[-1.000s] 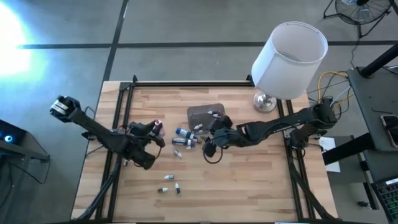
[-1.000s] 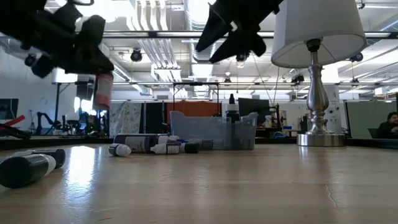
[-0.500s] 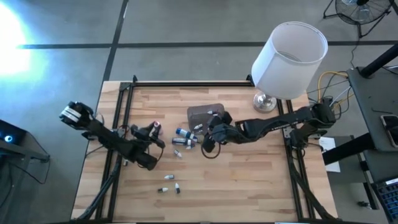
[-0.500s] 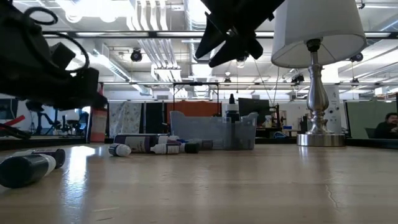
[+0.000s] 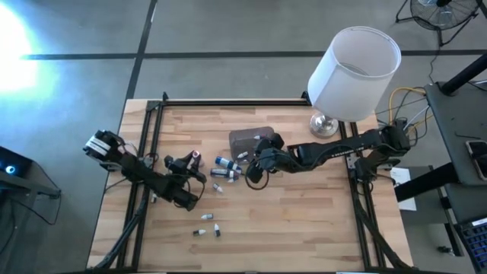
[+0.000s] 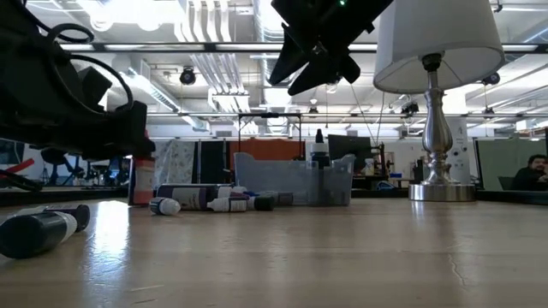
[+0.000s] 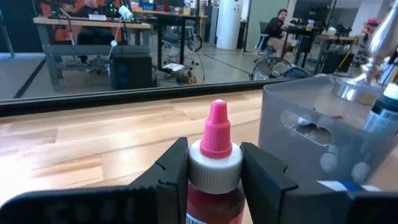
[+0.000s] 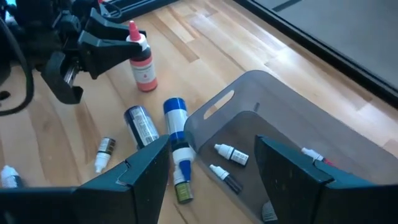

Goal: Pick & Place food coloring
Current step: Put the large pink food coloring bottle into the bin

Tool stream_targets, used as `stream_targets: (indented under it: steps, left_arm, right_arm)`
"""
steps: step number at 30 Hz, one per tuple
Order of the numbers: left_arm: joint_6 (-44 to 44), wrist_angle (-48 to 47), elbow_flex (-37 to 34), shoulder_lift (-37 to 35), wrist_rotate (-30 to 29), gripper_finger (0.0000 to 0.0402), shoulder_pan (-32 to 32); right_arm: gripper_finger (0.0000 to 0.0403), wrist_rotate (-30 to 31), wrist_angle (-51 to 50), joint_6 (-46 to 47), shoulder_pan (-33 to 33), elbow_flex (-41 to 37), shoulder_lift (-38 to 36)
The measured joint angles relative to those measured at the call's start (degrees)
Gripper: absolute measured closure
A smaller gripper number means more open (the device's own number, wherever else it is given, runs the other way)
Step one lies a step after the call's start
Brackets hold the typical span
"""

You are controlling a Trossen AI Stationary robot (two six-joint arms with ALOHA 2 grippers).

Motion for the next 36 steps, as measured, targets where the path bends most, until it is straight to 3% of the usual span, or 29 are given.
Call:
stream_targets:
  steps: [12, 22, 28, 32, 36]
  left_arm:
    - [1.08, 0.00, 0.05, -1.45, 3.35, 0.0234, -0.02]
    - [13.50, -2.02, 1.04, -8.67, 7.02, 0.0227, -0.02]
    - [15.37, -10.39, 1.14, -15.91, 9.76, 0.0227, 0.17]
    - [15.27, -23.73, 4.87, -22.96, 18.73, 0.0227, 1.25]
    - [17.32, -37.53, 12.52, -30.20, 31.13, 0.0227, 4.85]
  right_arm:
    - [0.0179, -0.12, 0.01, -0.56, -0.68, 0.00, 0.00]
    - [0.0179, -0.10, -0.01, -0.60, -0.68, 0.16, 0.00]
    - [0.0179, -0.08, 0.00, -3.45, -0.68, 1.51, 0.00]
    - [0.0179, -0.49, -0.27, -3.56, -0.73, 2.48, -0.02]
    - [0.0179, -5.48, -1.27, -1.85, -1.85, 3.56, -0.02]
